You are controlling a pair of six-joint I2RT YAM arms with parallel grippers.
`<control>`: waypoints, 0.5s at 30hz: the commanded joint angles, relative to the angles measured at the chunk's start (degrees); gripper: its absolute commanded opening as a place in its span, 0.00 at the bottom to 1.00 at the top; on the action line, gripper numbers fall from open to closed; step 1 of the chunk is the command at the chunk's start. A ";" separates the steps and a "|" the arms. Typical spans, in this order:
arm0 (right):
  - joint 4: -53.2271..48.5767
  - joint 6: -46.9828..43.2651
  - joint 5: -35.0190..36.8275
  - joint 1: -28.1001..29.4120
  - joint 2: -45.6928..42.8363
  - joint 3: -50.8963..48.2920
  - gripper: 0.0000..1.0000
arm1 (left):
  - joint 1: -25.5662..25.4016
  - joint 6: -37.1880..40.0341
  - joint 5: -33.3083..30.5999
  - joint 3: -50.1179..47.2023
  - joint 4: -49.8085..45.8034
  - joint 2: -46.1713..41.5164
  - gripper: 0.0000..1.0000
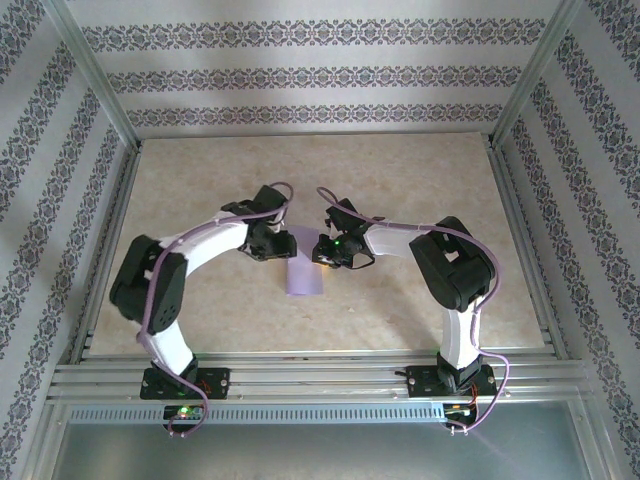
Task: Fold a paper plane with a square sheet of paper (pick it up from the middle)
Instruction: Hold the square sheet of paper at the center of the table, then first fold the square sheet of paper in half at the center of the table.
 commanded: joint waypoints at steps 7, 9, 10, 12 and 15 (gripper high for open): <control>-9.70 -2.83 6.12 0.63 6.18 -0.41 0.07 | 0.80 -6.77 17.00 -3.88 16.15 1.46 0.25; -11.20 -3.08 6.99 0.76 6.55 0.15 0.06 | 0.74 -6.29 16.67 -3.69 15.01 3.24 0.20; -11.97 -3.22 7.36 0.84 6.70 0.51 0.05 | 0.77 -5.82 16.30 -3.57 14.28 3.99 0.17; -13.16 -3.29 8.13 0.98 6.97 1.04 0.04 | 0.78 -5.32 14.83 -3.64 12.81 5.16 0.14; -14.66 -3.45 9.16 1.06 7.36 1.58 0.03 | 1.00 -4.45 12.90 -4.11 11.41 6.50 0.11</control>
